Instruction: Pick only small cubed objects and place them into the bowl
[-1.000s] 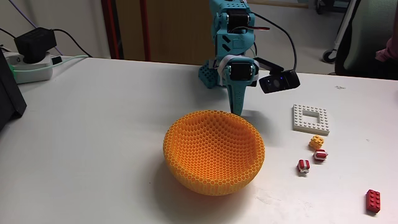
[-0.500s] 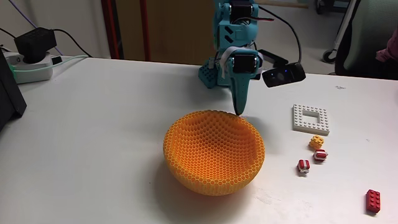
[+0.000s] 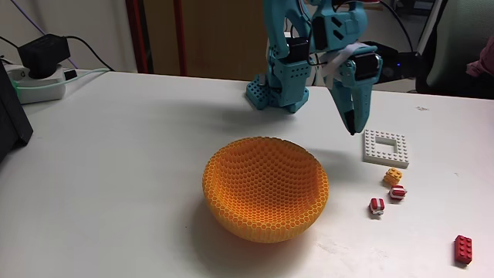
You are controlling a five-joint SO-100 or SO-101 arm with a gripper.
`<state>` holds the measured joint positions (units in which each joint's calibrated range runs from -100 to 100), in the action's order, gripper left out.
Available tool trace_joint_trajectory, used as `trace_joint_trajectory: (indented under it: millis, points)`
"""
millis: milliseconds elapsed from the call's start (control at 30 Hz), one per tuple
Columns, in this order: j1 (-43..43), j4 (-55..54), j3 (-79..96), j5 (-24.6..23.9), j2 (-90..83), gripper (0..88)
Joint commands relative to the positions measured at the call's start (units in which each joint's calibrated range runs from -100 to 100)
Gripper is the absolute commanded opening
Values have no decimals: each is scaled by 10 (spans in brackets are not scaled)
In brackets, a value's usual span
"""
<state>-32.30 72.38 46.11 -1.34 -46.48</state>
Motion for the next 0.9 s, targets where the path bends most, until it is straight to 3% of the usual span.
trace_joint_trajectory:
  millis: [0,333,867]
  points:
    - [-44,-22,-93,-7,151,2]
    - [-41,-117,-203,-44,430,195]
    - [-12,-176,-253,-48,505,224]
